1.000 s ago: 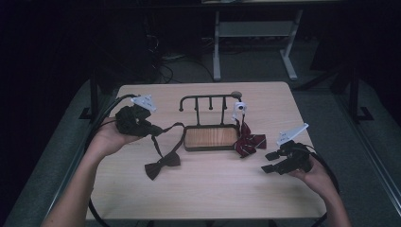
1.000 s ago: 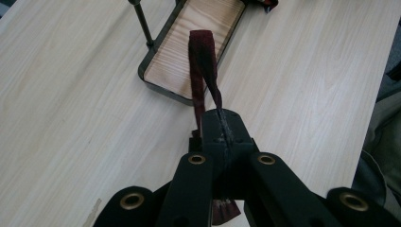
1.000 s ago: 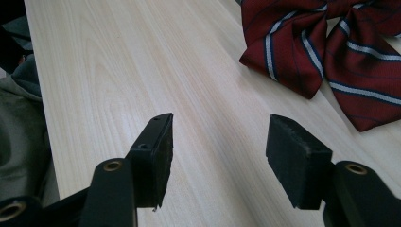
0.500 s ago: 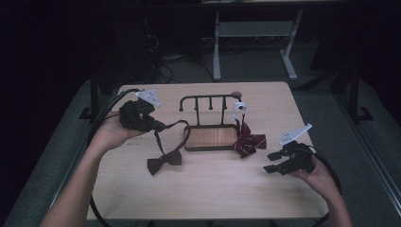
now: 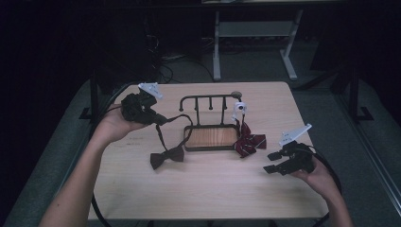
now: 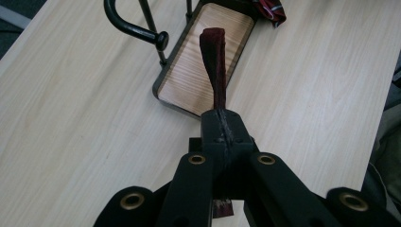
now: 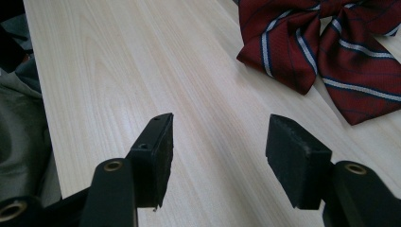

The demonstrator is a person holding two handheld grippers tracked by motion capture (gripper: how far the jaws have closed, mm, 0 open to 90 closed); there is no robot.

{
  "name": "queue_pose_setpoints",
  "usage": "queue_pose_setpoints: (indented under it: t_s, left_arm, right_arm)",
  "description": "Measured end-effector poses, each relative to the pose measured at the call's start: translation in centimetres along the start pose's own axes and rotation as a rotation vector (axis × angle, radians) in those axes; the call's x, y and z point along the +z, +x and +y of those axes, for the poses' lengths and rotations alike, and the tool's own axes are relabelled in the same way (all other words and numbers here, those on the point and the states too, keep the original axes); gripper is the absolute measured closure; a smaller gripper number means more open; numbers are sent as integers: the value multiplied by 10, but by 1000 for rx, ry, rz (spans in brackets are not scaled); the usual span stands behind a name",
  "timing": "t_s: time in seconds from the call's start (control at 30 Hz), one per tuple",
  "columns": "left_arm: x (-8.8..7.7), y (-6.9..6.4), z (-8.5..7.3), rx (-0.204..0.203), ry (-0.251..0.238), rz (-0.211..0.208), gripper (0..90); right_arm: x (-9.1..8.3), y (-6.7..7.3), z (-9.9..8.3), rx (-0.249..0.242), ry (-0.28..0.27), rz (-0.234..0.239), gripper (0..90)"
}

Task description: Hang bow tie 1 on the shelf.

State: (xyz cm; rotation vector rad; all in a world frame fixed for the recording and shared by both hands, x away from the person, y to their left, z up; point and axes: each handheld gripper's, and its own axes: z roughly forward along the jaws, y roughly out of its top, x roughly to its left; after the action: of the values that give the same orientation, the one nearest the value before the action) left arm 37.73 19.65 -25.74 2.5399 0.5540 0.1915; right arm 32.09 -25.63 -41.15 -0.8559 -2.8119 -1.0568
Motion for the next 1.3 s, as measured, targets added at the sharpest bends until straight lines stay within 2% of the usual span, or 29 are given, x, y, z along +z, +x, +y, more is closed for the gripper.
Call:
queue_pose_setpoints:
  t_s: [0.43, 0.8, 1.3]
  left_arm:
    - [-2, 10, 12, 2, 18, 18, 900]
    - [-4, 20, 20, -23, 39, 39, 900]
    - [6, 38, 22, -68, 72, 53, 900]
  right_arm:
    - [1, 1, 1, -7, 2, -2, 418]
    - [0, 2, 1, -6, 0, 1, 418]
    - [0, 1, 1, -14, -5, -3, 417]
